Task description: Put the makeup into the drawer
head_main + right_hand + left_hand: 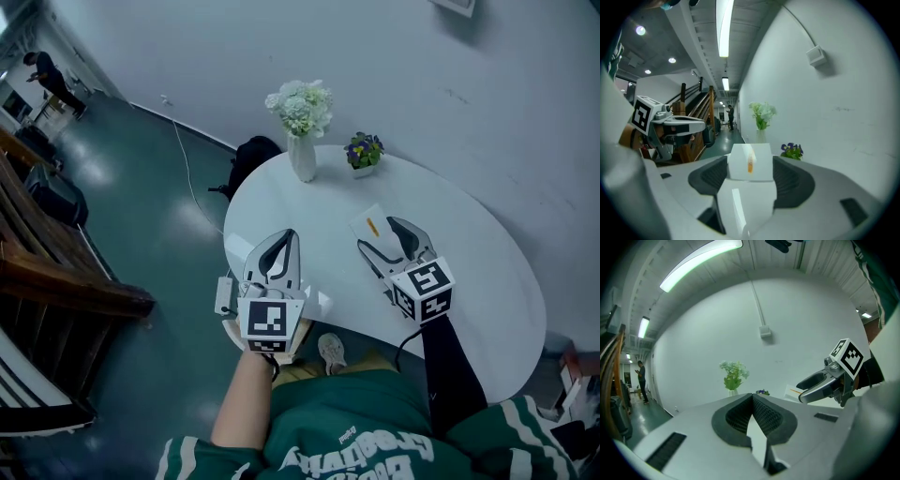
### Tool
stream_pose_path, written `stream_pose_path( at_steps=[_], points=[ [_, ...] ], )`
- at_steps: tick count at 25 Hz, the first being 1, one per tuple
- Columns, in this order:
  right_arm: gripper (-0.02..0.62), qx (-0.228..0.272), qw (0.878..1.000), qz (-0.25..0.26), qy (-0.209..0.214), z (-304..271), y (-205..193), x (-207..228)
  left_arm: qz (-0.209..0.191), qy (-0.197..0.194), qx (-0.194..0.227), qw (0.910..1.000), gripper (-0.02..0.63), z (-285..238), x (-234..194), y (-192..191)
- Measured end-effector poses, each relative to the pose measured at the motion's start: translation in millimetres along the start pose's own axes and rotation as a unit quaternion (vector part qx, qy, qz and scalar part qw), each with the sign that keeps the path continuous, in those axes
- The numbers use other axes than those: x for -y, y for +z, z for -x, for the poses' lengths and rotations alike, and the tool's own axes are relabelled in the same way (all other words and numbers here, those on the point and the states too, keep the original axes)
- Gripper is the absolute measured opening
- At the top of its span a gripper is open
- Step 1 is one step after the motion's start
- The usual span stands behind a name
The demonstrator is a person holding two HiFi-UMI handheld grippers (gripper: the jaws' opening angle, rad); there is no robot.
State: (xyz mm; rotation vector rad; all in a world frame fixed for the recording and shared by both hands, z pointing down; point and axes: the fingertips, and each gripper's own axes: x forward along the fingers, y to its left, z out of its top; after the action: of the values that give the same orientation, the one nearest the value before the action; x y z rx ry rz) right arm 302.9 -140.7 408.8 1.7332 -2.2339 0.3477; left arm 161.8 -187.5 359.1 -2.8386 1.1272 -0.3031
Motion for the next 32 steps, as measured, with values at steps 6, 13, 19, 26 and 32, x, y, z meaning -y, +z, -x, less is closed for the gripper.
stream_pose_path(
  at_steps=[6, 13, 19, 26, 32],
  points=[
    [0.311, 0.000, 0.995, 0.029, 0.090, -49, 19, -88, 0.011, 0.091, -0.020, 0.9956, 0.000, 68, -76, -20],
    [0.312, -0.008, 0.983, 0.047, 0.178, -90, 21, -195, 0.030, 0.166, -0.041, 0.9848, 0.000, 151, -141, -46],
    [0.313, -0.039, 0.974, 0.055, 0.215, -110, 0, -255, 0.046, 0.186, -0.046, 0.9804, -0.001, 197, -168, -68],
    [0.313, -0.126, 0.956, 0.056, 0.259, -121, -80, -317, 0.074, 0.188, -0.070, 0.9769, 0.000, 223, -182, -110],
    [0.313, -0.210, 0.931, 0.061, 0.291, -122, -162, -356, 0.084, 0.166, -0.094, 0.9780, 0.000, 236, -177, -142]
  ],
)
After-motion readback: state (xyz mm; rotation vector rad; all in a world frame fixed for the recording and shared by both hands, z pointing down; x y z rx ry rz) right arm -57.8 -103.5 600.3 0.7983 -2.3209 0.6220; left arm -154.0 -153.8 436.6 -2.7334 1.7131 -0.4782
